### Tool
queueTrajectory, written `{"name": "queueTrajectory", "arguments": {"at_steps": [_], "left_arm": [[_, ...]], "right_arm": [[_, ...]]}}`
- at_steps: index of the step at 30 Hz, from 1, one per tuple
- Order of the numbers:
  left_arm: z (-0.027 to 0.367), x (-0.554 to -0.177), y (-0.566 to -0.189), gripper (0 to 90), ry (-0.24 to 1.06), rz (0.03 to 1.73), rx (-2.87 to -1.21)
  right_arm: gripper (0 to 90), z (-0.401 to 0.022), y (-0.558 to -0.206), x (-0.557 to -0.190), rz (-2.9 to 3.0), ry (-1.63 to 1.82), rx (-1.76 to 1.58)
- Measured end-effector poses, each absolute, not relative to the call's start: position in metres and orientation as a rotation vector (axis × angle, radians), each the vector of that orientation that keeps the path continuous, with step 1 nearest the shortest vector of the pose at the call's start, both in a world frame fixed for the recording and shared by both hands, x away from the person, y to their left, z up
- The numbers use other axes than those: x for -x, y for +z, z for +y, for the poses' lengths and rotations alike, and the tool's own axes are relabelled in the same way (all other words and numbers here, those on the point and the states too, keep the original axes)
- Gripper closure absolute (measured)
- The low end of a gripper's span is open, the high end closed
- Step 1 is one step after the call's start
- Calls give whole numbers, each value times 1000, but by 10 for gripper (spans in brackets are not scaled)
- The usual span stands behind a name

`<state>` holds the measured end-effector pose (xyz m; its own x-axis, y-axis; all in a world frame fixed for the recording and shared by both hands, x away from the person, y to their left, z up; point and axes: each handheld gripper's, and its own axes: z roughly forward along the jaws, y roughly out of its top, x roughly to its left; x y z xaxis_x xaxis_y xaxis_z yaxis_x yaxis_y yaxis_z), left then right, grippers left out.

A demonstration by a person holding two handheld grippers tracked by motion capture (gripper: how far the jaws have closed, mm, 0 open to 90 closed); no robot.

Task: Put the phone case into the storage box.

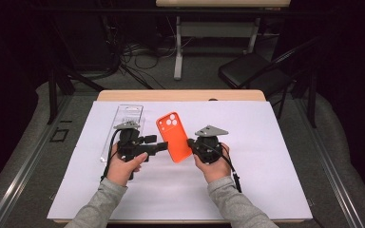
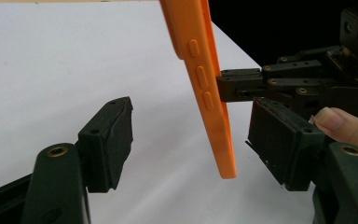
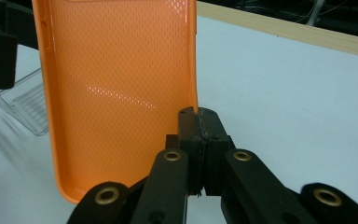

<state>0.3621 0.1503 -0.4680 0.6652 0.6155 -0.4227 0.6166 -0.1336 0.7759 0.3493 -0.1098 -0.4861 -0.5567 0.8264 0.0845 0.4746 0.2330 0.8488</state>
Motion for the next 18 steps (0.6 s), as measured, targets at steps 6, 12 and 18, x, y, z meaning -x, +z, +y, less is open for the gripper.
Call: {"name": "queueTrajectory", "arguments": {"at_steps": [6,12,18], "left_arm": [[147,-359,-466,356,11,990,-1778],[141,-356,-464,372,28,1010,-1780],[138,-357,-463,383,44,1019,-1775]], "right_arm": [[895,-115,-487,-348,2090,1289,-1210],[896,-117,-487,-346,2055,1312,-1201],[895,-119,-487,-344,2034,1327,-1210]]}}
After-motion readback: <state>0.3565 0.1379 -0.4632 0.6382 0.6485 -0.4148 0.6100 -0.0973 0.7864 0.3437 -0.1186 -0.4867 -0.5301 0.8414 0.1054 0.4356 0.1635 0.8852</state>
